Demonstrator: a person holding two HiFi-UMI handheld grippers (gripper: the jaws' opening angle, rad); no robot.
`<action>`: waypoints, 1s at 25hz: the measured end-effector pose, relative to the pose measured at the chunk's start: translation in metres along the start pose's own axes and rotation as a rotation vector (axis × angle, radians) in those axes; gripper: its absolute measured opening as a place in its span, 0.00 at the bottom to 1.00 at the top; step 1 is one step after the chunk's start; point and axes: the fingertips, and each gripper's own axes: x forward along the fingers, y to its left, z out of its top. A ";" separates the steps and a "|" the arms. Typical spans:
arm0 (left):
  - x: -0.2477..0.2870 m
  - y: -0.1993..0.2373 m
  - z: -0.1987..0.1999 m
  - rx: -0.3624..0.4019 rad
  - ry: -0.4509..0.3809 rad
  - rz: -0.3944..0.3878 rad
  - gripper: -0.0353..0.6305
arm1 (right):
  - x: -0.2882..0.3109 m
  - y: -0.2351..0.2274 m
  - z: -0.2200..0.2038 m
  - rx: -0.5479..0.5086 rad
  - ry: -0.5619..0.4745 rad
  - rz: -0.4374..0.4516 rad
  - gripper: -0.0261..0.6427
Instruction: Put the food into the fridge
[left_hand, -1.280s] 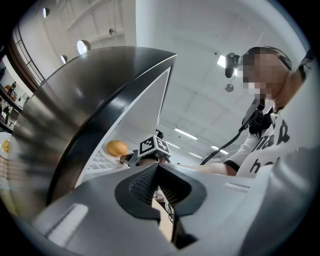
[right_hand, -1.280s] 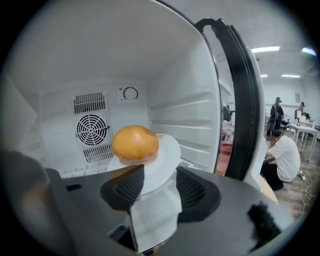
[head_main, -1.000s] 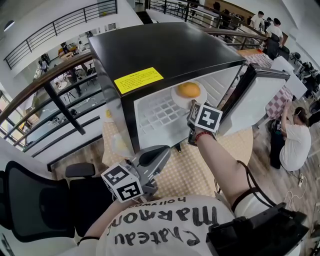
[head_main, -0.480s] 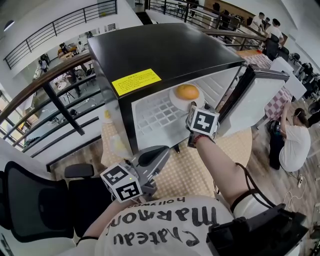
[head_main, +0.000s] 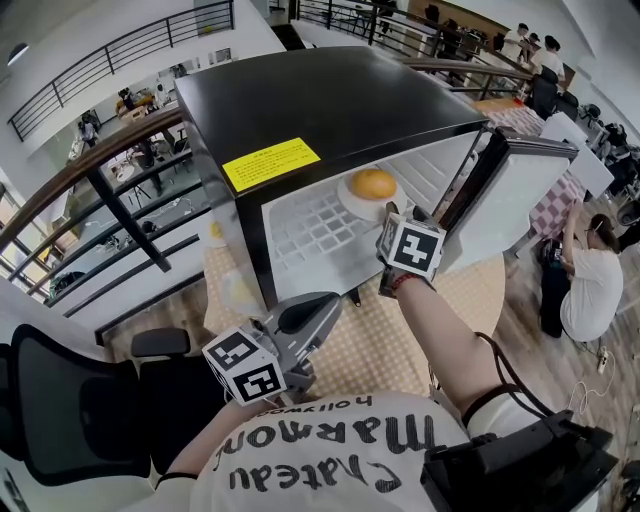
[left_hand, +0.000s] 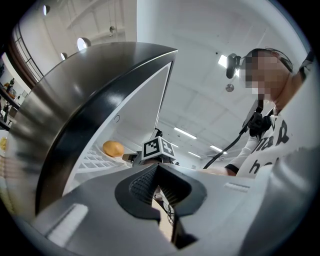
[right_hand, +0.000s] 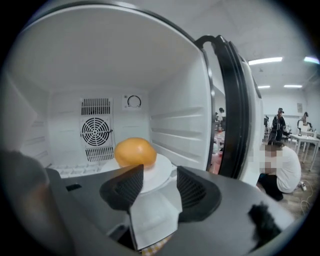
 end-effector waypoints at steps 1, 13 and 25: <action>0.001 0.000 -0.001 0.001 0.004 -0.003 0.06 | -0.004 -0.003 0.002 0.022 -0.012 0.003 0.36; 0.000 -0.004 -0.009 0.015 0.019 -0.051 0.06 | -0.097 -0.036 -0.017 0.340 -0.164 0.149 0.08; 0.014 -0.058 -0.029 0.034 -0.007 0.030 0.06 | -0.169 -0.066 -0.035 0.213 -0.185 0.314 0.06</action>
